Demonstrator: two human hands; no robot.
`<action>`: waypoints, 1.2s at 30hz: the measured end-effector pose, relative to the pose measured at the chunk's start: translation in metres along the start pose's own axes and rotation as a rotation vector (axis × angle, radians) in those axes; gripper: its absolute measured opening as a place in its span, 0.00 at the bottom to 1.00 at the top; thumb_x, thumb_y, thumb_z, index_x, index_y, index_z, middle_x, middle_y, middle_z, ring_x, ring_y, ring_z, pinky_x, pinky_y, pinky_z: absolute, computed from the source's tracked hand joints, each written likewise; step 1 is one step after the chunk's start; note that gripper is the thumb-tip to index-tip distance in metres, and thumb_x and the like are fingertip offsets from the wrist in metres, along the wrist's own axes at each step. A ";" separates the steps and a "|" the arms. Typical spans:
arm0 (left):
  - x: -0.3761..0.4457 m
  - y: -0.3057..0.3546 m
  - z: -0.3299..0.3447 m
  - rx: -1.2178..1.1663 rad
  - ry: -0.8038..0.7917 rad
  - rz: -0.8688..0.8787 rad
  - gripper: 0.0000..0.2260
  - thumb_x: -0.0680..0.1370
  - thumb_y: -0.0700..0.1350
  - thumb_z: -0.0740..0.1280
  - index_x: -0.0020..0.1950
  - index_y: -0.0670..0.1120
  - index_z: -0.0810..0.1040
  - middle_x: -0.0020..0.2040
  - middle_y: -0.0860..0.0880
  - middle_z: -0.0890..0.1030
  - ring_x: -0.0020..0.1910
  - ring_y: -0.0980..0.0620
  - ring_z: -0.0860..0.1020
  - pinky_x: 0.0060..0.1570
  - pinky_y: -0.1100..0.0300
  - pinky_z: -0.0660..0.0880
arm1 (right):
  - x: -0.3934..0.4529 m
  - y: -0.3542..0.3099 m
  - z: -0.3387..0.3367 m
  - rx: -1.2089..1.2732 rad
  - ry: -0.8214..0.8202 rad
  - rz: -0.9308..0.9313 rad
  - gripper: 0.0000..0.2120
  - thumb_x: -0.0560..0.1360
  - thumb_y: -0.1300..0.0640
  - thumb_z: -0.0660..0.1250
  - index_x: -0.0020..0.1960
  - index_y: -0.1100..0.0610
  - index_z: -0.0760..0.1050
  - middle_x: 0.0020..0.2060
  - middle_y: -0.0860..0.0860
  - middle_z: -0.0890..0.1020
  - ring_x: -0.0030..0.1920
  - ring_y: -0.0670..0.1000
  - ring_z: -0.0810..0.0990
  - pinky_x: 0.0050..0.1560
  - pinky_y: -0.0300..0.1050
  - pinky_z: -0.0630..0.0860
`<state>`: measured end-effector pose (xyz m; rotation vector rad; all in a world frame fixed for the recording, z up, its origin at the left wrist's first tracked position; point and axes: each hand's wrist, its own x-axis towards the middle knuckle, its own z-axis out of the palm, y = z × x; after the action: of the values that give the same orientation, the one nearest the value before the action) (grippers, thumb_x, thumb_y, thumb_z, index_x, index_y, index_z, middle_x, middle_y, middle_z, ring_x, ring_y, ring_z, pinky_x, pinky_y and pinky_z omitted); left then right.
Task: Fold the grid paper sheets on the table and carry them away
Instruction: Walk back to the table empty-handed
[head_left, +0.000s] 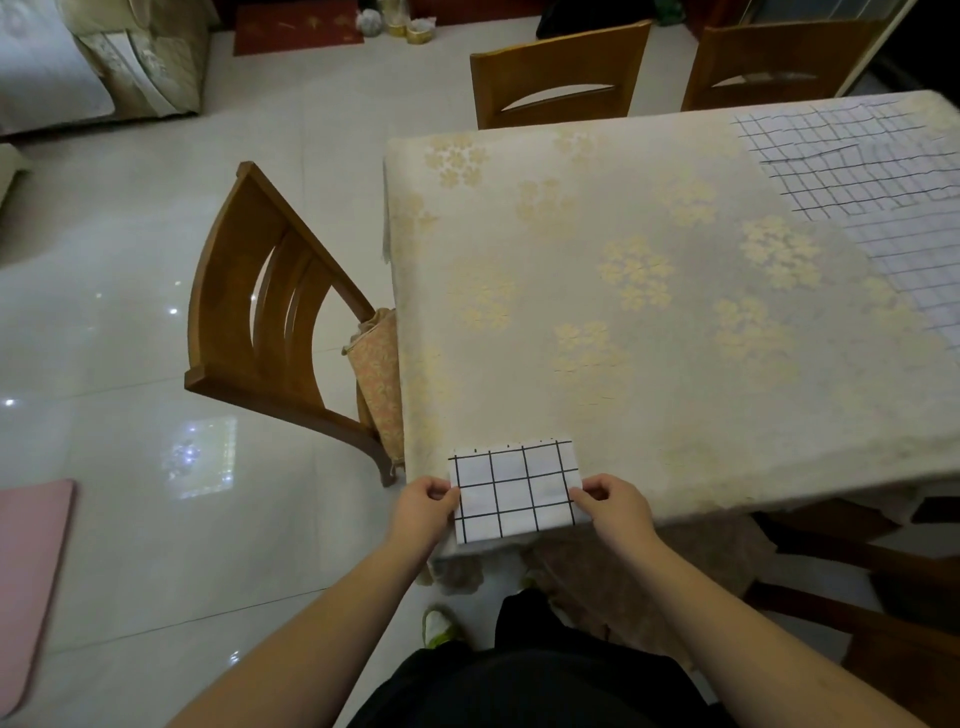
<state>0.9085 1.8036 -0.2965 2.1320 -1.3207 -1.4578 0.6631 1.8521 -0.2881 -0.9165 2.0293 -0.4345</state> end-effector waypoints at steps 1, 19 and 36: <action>0.001 0.000 0.002 0.014 0.020 -0.003 0.06 0.78 0.48 0.68 0.49 0.46 0.80 0.42 0.52 0.81 0.40 0.58 0.77 0.37 0.64 0.71 | 0.002 0.000 -0.001 -0.009 -0.005 0.002 0.09 0.76 0.51 0.70 0.52 0.56 0.79 0.45 0.49 0.81 0.47 0.50 0.78 0.46 0.41 0.69; -0.014 0.003 0.015 0.278 0.308 0.344 0.07 0.81 0.52 0.61 0.54 0.50 0.73 0.50 0.54 0.77 0.49 0.55 0.76 0.53 0.56 0.76 | 0.007 -0.001 -0.002 -0.268 0.142 -0.253 0.17 0.80 0.45 0.61 0.63 0.54 0.73 0.55 0.51 0.76 0.52 0.51 0.76 0.52 0.48 0.74; 0.019 -0.011 0.053 1.002 -0.030 0.607 0.31 0.82 0.61 0.48 0.80 0.45 0.49 0.81 0.45 0.50 0.79 0.48 0.48 0.75 0.51 0.45 | 0.048 -0.009 0.050 -0.884 -0.142 -0.688 0.33 0.79 0.39 0.50 0.79 0.55 0.54 0.78 0.52 0.55 0.78 0.50 0.54 0.75 0.49 0.49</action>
<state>0.8723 1.8095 -0.3404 1.7851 -2.7811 -0.6019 0.6897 1.8123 -0.3385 -2.1287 1.7030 0.2231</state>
